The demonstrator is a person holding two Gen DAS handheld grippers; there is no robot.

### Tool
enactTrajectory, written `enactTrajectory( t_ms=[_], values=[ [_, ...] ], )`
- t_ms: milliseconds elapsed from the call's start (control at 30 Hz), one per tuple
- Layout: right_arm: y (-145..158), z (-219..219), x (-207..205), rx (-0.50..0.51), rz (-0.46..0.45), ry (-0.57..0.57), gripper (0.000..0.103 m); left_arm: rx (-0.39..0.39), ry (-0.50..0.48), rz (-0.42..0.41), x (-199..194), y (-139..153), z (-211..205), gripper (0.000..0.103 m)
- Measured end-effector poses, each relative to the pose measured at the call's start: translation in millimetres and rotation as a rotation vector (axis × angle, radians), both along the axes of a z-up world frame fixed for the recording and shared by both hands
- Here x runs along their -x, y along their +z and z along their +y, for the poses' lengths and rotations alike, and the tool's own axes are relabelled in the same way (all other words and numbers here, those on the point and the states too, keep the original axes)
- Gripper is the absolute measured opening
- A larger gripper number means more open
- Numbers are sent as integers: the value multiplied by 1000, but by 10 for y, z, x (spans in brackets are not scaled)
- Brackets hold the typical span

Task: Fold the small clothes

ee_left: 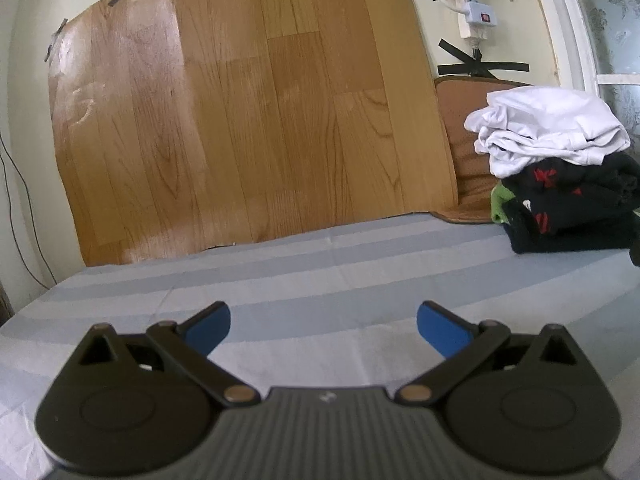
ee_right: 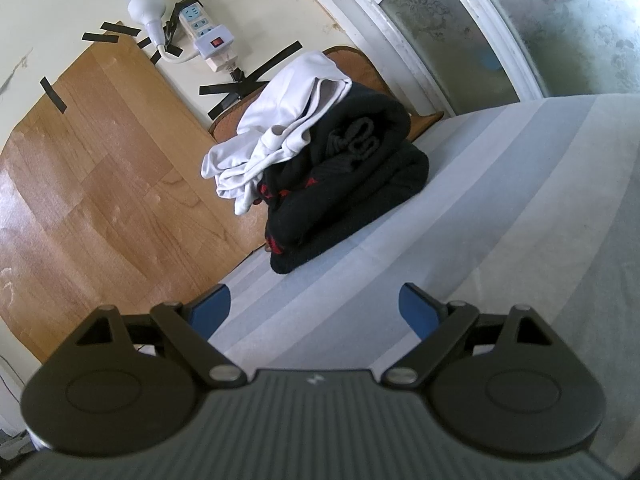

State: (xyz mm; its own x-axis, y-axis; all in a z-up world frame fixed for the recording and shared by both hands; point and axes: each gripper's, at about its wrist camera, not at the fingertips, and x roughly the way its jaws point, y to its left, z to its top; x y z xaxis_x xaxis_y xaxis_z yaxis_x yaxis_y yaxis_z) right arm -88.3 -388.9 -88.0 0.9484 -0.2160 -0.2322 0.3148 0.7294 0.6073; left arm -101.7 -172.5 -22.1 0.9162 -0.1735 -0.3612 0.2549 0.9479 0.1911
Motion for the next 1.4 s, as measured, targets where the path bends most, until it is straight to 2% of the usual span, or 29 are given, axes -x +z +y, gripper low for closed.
enactTrajectory(
  t_ms=[467, 1233, 1400],
  values=[
    [0, -2, -7, 0, 4, 2, 93, -9, 5, 47, -58, -20, -2, 103],
    [-16, -7, -24, 0, 8, 5, 93, -8, -19, 41, -16, -13, -6, 103],
    [-15, -7, -24, 0, 8, 5, 93, 8, -33, 64, -25, -6, 13, 103]
  ],
)
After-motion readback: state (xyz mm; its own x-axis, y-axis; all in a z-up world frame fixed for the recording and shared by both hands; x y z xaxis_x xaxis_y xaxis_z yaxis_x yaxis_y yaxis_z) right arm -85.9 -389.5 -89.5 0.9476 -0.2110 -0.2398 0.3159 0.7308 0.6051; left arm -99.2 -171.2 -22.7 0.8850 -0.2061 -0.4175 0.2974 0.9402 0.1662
